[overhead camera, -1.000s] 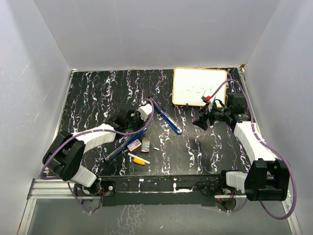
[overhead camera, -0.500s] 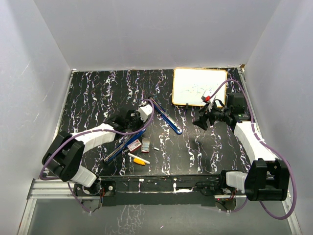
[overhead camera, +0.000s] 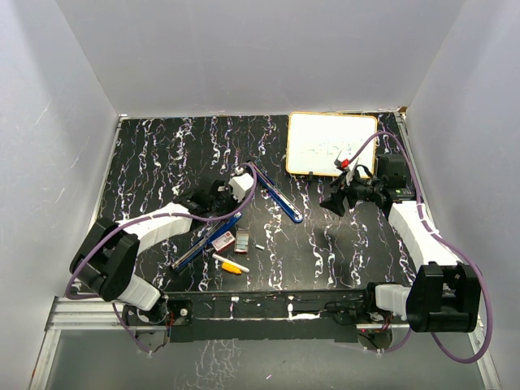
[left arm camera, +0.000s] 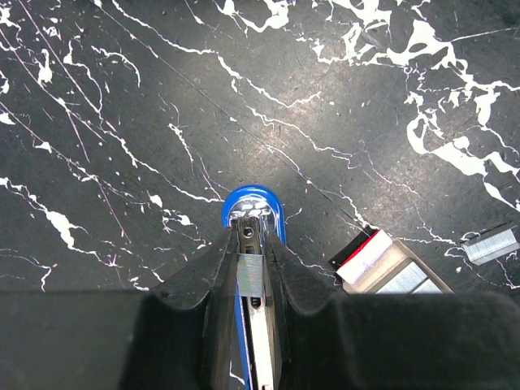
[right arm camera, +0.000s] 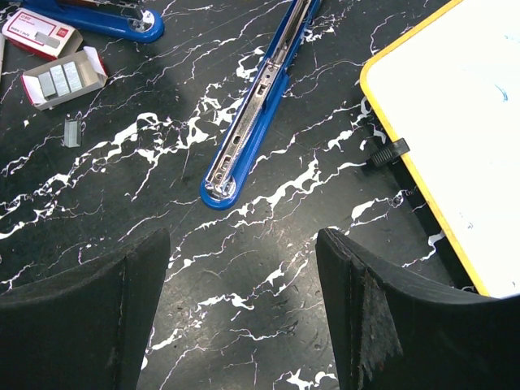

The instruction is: Load the staples into the stapler

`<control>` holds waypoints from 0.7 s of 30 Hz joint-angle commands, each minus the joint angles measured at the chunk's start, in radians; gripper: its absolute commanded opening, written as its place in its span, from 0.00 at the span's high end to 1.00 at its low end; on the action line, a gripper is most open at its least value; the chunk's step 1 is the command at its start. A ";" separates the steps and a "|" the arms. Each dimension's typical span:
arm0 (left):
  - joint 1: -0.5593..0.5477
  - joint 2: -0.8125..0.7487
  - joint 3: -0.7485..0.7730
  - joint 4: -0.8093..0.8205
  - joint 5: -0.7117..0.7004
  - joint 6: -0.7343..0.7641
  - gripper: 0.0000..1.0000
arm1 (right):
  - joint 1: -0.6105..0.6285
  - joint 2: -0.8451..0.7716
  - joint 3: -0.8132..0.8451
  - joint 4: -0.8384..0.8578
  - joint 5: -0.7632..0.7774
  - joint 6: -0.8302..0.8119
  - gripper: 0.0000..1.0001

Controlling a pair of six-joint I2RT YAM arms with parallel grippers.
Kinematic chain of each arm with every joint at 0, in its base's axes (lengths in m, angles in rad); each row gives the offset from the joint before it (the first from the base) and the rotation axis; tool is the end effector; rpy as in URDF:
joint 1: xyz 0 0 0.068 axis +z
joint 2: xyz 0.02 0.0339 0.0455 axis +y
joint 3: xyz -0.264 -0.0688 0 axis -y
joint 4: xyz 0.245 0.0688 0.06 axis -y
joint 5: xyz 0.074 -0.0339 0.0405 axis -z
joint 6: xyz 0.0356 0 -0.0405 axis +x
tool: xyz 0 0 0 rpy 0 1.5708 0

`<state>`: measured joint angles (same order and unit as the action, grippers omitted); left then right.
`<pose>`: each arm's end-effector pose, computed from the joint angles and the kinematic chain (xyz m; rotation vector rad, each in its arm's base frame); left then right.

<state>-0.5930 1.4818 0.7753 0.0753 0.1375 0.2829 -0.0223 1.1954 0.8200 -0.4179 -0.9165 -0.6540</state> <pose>0.2544 -0.1773 0.1986 1.0084 1.9710 -0.3240 0.2408 0.0229 0.2569 -1.0285 1.8164 0.6741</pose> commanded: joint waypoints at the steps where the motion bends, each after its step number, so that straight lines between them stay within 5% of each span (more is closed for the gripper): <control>1: -0.007 -0.036 0.033 -0.041 -0.008 -0.006 1.00 | -0.005 0.004 0.009 0.018 -0.028 -0.013 0.24; 21: -0.010 -0.044 0.000 -0.013 -0.006 -0.044 1.00 | -0.005 0.004 0.010 0.009 -0.028 -0.020 0.24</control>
<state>-0.5980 1.4818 0.7761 0.0597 0.1253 0.2680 -0.0223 1.2026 0.8200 -0.4225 -0.9184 -0.6601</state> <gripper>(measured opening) 0.159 0.757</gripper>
